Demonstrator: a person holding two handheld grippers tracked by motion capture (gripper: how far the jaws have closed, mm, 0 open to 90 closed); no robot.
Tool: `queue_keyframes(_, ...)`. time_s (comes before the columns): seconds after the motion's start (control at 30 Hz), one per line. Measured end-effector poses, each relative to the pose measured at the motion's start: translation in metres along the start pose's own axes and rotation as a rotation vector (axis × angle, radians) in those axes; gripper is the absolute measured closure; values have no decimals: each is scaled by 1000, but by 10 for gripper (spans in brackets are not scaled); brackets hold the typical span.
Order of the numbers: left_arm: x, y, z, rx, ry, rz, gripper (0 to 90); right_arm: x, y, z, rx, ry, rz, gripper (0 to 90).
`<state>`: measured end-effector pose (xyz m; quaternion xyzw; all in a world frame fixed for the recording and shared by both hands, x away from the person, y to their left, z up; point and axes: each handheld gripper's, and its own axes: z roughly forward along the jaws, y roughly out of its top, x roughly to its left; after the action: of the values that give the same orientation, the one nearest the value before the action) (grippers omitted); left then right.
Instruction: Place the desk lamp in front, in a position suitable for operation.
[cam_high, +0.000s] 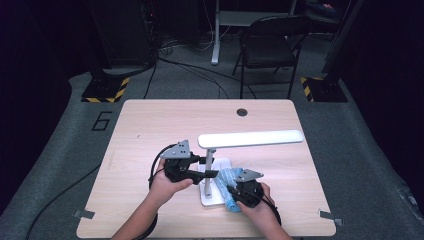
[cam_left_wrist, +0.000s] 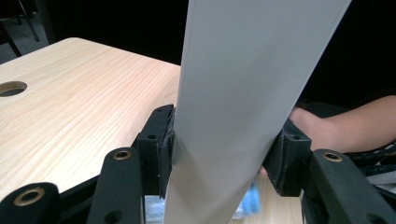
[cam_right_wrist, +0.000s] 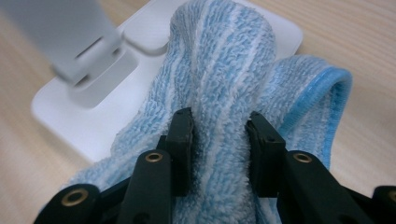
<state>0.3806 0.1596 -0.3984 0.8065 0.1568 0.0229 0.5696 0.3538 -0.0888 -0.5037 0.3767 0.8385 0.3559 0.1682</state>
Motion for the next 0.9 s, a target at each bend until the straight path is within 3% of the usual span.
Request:
queue_keyframes(0.23,0,0,0,6,1,8,496,20,-7,-11,26,-27,-34,658)
queue_keyframes(0.4,1,0,-1,7,-10,5,496,6,-3,-4,11,26,-19,657)
queue_keyframes(0.57,1,0,-1,6,-9,4,496,2,7,5,15,6,-30,653)
queue_keyframes(0.9,1,0,-1,2,1,5,497,-22,38,38,20,-14,12,652)
